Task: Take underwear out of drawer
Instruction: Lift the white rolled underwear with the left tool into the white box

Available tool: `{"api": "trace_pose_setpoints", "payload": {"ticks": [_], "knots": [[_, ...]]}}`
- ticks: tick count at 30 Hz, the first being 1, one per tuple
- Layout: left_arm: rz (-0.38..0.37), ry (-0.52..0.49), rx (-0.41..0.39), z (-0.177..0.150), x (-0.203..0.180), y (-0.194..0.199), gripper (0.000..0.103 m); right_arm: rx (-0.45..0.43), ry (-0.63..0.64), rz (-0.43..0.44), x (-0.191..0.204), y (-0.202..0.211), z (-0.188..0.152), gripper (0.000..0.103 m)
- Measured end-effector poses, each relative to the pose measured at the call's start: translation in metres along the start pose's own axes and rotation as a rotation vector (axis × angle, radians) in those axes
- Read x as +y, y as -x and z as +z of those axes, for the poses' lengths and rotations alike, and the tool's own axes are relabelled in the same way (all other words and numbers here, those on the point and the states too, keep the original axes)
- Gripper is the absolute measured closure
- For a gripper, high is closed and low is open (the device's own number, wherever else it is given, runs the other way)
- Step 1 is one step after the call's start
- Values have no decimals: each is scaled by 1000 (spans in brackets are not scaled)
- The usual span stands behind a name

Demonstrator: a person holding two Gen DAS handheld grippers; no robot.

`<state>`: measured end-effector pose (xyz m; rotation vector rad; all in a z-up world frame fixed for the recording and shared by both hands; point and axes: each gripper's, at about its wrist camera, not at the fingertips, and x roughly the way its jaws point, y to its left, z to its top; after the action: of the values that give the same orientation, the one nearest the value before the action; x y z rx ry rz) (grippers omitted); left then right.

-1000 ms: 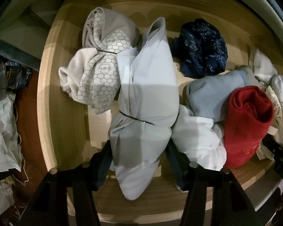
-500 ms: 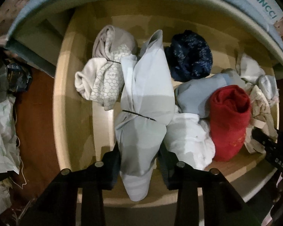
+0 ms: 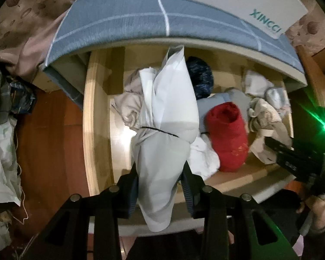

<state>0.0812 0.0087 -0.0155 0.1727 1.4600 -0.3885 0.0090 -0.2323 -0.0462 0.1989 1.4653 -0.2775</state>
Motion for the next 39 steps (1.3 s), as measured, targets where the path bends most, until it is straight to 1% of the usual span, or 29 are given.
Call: {"api": "trace_pose_setpoints", "payload": {"ticks": [2,5,12,14,16,19,22,24,27,29,32,34,35,38,39], "knots": [[1,-13,-2,-2,2,9,67,3,1,-3,1,2,1,54],[-10,-20,15,-7,4,21,67,2,-2,-4,3,5,0,54],[12,-63,25,-19,-4,42,68,6,-11,2,2,5,0,54],[4,-67,26,-24,-3,49,68,10,-10,2,1,2,1,54],[-7,-63,17,-27,-3,56,68,12,-11,2,0,1,2,54],[2,-74,-17,-29,-4,71,68,12,-9,1,1,3,2,54],[5,-97,-72,-28,-8,92,68,12,-7,-1,1,2,3,54],[-4,-105,-125,-25,-10,110,68,12,-8,0,1,1,2,54],[-6,-118,-238,-15,-13,141,68,12,-12,4,1,1,2,54],[6,-122,-318,-4,-15,162,68,13,-13,5,0,0,2,54],[6,-115,-435,23,-17,195,68,13,-10,2,1,0,2,54],[10,-121,-485,43,-19,210,68,13,-8,-1,1,0,2,54],[24,-133,-517,57,-22,217,68,14,-7,-2,1,-1,2,54],[53,-143,-570,94,-26,226,68,19,3,-9,3,-3,2,54],[57,-141,-576,104,-26,225,68,17,6,-12,3,-3,2,54]]}}
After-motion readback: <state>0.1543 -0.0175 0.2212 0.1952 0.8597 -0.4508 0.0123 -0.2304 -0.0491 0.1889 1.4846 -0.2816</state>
